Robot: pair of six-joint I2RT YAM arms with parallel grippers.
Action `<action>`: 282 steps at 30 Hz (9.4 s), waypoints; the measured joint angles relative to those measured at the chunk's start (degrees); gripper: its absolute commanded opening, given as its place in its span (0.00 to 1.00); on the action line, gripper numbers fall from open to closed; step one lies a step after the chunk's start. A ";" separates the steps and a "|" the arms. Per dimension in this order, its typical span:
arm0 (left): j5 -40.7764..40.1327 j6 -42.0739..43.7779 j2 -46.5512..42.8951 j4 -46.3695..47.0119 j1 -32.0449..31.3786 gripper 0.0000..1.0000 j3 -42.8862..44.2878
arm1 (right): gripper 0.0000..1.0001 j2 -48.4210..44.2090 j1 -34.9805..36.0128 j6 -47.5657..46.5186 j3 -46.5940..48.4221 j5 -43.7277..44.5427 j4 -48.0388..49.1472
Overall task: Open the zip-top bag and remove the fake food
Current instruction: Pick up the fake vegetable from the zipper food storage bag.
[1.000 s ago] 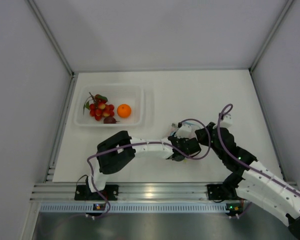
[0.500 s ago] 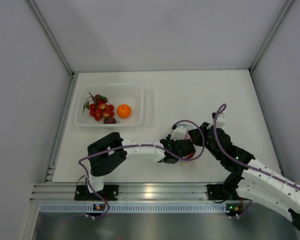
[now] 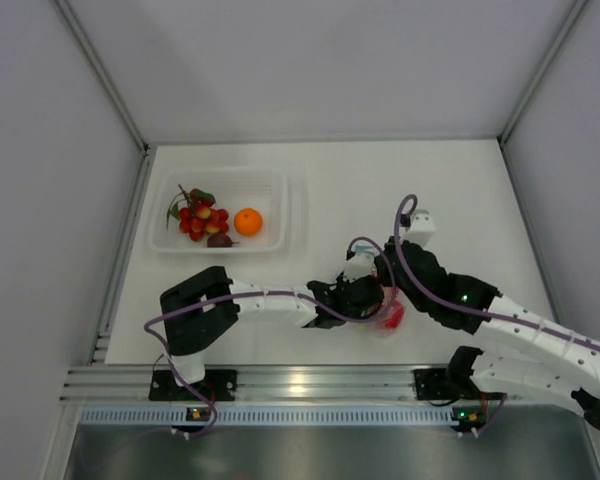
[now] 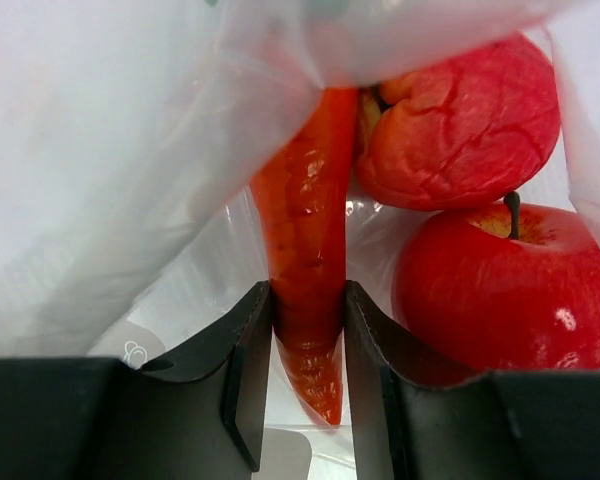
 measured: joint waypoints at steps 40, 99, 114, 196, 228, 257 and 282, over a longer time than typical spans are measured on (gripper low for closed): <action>3.72 -11.47 -22.62 8.41 5.38 0.00 -16.06 | 0.00 12.52 8.04 1.40 -5.86 5.95 1.64; 12.46 -3.06 -5.14 -6.08 5.55 0.47 3.02 | 0.00 17.49 6.93 6.73 -7.98 10.25 -5.33; 14.71 -2.75 -1.99 -4.35 4.66 0.38 5.53 | 0.00 14.14 5.44 7.98 -9.35 10.51 -9.62; 13.07 -5.51 -5.20 -3.50 2.80 0.00 0.04 | 0.00 7.67 12.63 -2.99 -14.36 13.27 8.52; 21.38 -3.06 -19.21 -4.59 6.29 0.00 -11.26 | 0.00 7.85 9.64 -17.73 -14.01 15.91 16.44; 26.60 0.20 -39.69 6.73 4.87 0.00 -27.28 | 0.00 17.46 3.04 -11.61 -4.96 6.51 11.61; 10.93 1.86 -52.26 29.16 4.44 0.00 -37.18 | 0.00 15.54 0.22 -2.73 -5.25 -2.78 11.58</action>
